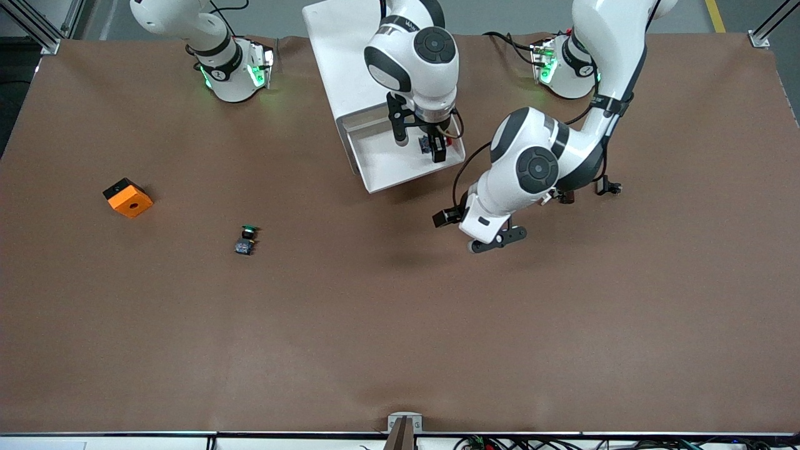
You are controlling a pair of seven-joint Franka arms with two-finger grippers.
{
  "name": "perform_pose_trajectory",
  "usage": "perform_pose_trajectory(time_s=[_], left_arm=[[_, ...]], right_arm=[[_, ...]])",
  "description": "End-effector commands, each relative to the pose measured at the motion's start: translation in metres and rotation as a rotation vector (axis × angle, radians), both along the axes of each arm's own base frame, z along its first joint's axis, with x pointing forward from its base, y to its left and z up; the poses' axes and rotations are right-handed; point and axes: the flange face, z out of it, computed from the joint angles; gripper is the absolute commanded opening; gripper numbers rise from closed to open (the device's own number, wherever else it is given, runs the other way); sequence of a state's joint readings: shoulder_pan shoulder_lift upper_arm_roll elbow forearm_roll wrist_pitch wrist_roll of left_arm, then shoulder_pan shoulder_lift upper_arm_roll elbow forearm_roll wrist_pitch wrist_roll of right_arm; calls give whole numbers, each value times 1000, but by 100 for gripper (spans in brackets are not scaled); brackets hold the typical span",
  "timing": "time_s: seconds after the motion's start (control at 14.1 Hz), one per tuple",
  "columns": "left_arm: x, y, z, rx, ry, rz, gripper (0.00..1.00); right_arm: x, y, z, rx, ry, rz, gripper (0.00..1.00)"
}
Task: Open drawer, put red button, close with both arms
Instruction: 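Push the drawer closed with the left gripper while the right gripper withdraws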
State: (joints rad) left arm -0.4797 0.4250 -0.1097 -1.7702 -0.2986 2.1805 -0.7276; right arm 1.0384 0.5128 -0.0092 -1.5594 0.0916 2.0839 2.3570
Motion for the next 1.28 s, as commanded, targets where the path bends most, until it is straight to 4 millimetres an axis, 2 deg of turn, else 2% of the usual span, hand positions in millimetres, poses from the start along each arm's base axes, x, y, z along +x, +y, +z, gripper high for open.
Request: perform_pose_trajectory(time_s=[0.0, 0.21, 0.36, 0.57, 0.64, 0.71, 0.85, 0.92, 1.0, 1.21], left_arm=[[-18, 3, 7, 14, -13, -11, 100], [-35, 0, -3, 25, 14, -32, 100], [-46, -4, -9, 31, 31, -48, 100], [-58, -3, -17, 45, 51, -59, 100], [-68, -8, -20, 46, 62, -76, 100], [-75, -5, -29, 58, 81, -78, 100], [-80, -6, -32, 56, 94, -76, 100], [-82, -7, -32, 57, 101, -63, 100], [-89, -13, -33, 60, 110, -55, 100], [-94, -23, -29, 57, 112, -38, 100]], right_arm=[[6, 3, 21, -27, 9, 91, 100], [0, -2, 27, -60, 55, 423, 100], [4, -6, 36, -58, 71, 632, 100], [43, -30, 49, -36, 81, 751, 100], [50, -36, 50, -31, 87, 826, 100], [59, -46, 50, -24, 103, 941, 100], [75, -63, 50, -18, 130, 1104, 100], [90, -76, 53, -11, 127, 1136, 100], [106, -90, 65, 2, 110, 1152, 100], [148, -143, 76, 32, 141, 1261, 100]])
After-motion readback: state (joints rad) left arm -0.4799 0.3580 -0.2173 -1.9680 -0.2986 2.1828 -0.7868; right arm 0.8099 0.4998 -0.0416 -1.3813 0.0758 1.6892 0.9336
